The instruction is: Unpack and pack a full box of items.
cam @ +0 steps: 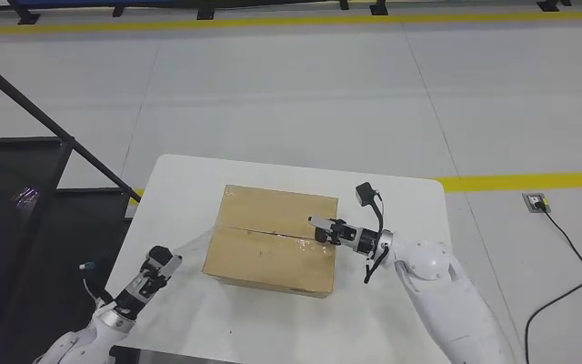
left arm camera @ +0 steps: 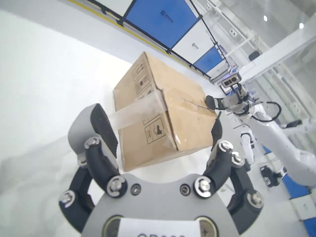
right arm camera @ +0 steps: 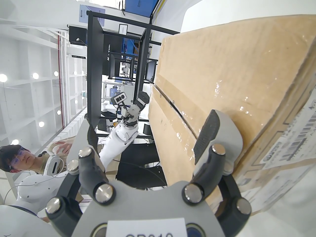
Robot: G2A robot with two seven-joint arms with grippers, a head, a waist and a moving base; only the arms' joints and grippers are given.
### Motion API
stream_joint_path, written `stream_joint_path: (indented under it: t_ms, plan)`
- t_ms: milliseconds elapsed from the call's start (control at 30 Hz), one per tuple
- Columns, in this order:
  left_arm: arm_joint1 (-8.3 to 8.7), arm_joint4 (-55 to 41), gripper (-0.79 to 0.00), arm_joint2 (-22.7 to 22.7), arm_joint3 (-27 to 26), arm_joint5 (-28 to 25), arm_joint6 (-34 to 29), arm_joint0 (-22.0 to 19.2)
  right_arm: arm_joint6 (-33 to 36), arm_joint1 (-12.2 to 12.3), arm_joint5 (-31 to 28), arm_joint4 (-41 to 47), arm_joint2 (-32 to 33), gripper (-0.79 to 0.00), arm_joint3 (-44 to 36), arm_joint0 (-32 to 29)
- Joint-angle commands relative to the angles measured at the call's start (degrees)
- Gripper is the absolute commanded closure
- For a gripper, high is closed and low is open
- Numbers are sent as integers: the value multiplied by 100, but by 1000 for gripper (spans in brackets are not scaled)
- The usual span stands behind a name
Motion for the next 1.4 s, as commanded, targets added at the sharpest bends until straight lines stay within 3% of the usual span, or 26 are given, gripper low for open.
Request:
stream_joint_path:
  t_ms: [0,233,700,867,1367]
  plan:
    - [-55,-568,-785,133,92,173,-113,-14,0,0,0,0,0,-785,0,0]
    - [-249,-1489,-785,575,480,364,-428,-229,0,0,0,0,0,-785,0,0]
    - [-808,-2718,-785,1526,2033,1237,-1123,-1845,0,0,0,0,0,-785,0,0]
    - [-922,-3014,-785,1491,2389,745,-1248,-2105,0,0,0,0,0,-785,0,0]
    - [-1025,-3082,-785,1208,2467,522,-1761,-2168,0,0,0,0,0,-785,0,0]
